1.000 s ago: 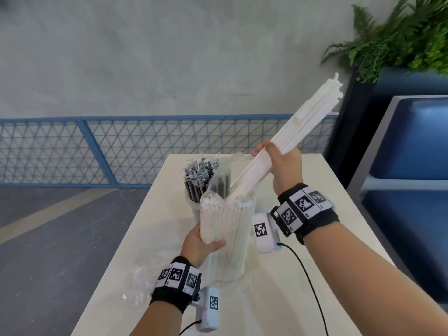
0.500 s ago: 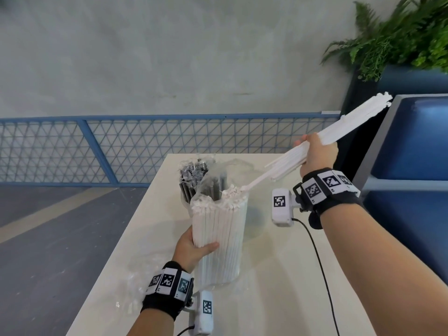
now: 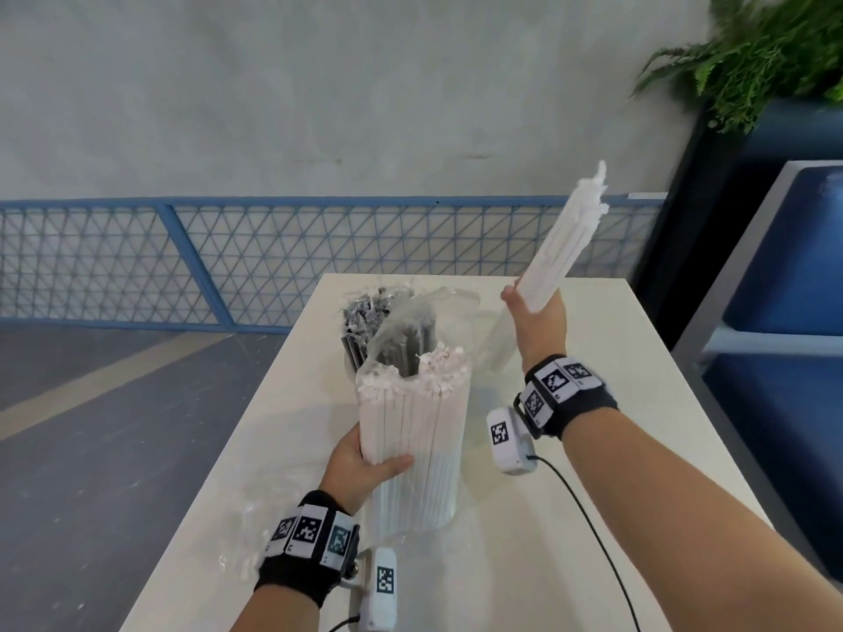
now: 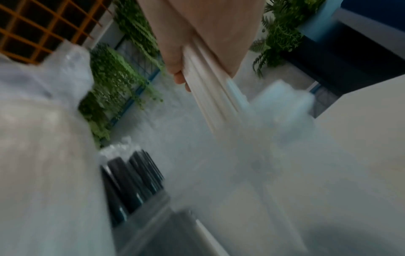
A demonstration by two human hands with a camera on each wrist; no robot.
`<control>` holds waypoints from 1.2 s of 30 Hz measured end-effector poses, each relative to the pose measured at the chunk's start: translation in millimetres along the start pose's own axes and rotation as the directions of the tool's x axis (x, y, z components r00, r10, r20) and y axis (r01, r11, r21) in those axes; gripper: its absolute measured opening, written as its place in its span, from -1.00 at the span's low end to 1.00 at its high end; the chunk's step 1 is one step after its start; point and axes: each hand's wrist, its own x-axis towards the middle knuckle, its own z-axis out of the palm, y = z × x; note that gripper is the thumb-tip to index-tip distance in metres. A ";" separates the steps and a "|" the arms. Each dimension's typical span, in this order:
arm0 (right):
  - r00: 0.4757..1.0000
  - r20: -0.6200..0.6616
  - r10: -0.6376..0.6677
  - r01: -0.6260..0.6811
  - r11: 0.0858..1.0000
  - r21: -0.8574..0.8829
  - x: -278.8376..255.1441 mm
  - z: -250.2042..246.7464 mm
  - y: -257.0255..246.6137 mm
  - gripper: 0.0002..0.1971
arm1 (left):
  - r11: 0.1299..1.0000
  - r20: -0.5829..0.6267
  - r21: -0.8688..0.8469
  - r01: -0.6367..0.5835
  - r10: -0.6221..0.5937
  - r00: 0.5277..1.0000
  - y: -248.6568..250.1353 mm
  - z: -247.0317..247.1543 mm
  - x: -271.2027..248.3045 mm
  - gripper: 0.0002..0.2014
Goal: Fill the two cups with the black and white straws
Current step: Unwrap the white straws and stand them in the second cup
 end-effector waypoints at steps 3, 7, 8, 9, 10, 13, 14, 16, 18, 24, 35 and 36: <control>0.999 0.021 0.033 -0.031 0.993 -0.117 -6.4 -0.2 18.8 -0.79 | 1.000 -0.002 -0.011 0.002 -0.002 1.000 -1.1 -2.6 -0.2 -0.41; 0.998 0.055 0.027 -0.011 0.965 -0.263 -8.2 -2.2 23.8 -0.73 | 1.000 0.003 -0.003 -0.005 0.005 1.000 -1.2 -2.2 0.7 -0.48; 0.998 0.064 0.018 0.003 0.951 -0.310 -8.3 -2.4 23.2 -0.69 | 1.000 0.008 -0.001 -0.008 0.008 1.000 -0.7 -2.3 0.6 -0.49; 0.998 0.069 0.013 0.013 0.934 -0.358 -8.4 -3.1 23.0 -0.65 | 1.000 0.013 -0.003 -0.008 0.008 1.000 -0.4 -2.4 0.6 -0.49; 0.998 0.067 0.010 0.017 0.918 -0.397 -9.1 -4.0 22.4 -0.59 | 1.000 0.018 -0.006 -0.005 0.006 1.000 -0.6 -2.5 0.9 -0.50; 0.999 0.037 0.014 0.010 0.826 -0.564 -13.3 -8.6 25.4 -0.27 | 1.000 0.022 -0.016 -0.004 0.005 1.000 0.1 -3.0 1.4 -0.51; 0.999 0.028 0.034 -0.008 0.765 -0.644 -15.8 -10.4 27.0 -0.19 | 1.000 0.027 -0.020 -0.007 0.008 1.000 -0.1 -3.3 1.4 -0.51; 0.989 0.001 0.149 -0.104 0.693 -0.713 -19.6 -13.3 33.0 -0.17 | 1.000 0.037 -0.031 -0.003 0.005 0.999 0.0 -3.7 1.6 -0.51; 0.962 0.001 0.273 -0.199 0.705 -0.680 -21.3 -14.1 36.1 -0.23 | 0.999 0.046 -0.047 -0.001 0.003 0.999 -0.7 -4.9 2.2 -0.51; 0.952 -0.029 0.305 -0.248 0.711 -0.658 -27.1 -22.3 38.3 -0.40 | 0.999 0.080 -0.054 0.005 -0.001 0.997 -0.6 -6.8 3.0 -0.50; 0.819 0.237 -0.522 0.571 0.702 -0.425 -106.8 -19.8 -26.5 -0.77 | 0.999 0.193 -0.021 0.024 -0.020 0.981 6.1 -5.4 3.6 -0.48; 0.776 0.421 -0.470 0.626 0.659 -0.417 -109.6 -13.3 -34.7 -0.79 | 1.000 0.203 -0.010 0.022 -0.020 0.979 6.3 -5.1 3.6 -0.48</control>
